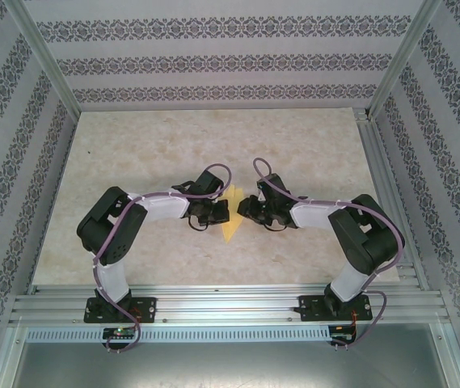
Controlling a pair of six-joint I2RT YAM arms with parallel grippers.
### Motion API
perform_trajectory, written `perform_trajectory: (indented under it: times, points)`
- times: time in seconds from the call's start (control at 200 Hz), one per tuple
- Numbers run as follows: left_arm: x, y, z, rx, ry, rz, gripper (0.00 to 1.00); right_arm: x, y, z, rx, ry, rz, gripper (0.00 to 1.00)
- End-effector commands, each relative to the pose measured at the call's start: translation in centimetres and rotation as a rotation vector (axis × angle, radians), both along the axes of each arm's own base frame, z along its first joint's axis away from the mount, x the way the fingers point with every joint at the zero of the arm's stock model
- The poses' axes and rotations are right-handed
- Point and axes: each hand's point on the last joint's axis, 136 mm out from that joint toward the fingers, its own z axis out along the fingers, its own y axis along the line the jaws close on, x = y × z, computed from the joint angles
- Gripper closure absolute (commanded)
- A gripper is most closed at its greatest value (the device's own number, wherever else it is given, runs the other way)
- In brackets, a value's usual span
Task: Fold a paper plane with a square sheet of paper (pick it up from the middle)
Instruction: Turn over the paper at the center of the table.
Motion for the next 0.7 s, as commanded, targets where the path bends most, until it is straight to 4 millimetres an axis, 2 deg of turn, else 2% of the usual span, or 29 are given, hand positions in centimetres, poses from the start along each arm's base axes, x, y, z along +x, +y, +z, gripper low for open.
perform_trajectory:
  times: [0.0,0.16,0.325,0.55,0.694]
  points:
    - [-1.4,1.6,-3.1,0.074,0.052,0.0,0.99,0.6,-0.1,0.1,-0.045,-0.018,-0.013,0.66]
    - [-1.5,1.7,-2.9,0.073,0.051,0.001,0.99,0.6,-1.1,-0.3,-0.082,-0.015,-0.051,0.62]
    - [-1.5,1.3,-2.6,0.047,0.051,-0.005,0.99,1.1,-1.8,0.2,-0.106,-0.044,-0.08,0.6]
    - [-1.5,0.9,-2.1,0.02,0.049,-0.003,0.99,1.6,0.0,-0.6,-0.07,-0.01,-0.028,0.63]
    - [-1.4,0.7,-1.7,-0.002,0.046,0.003,0.99,1.8,0.7,0.0,-0.022,-0.024,-0.023,0.65]
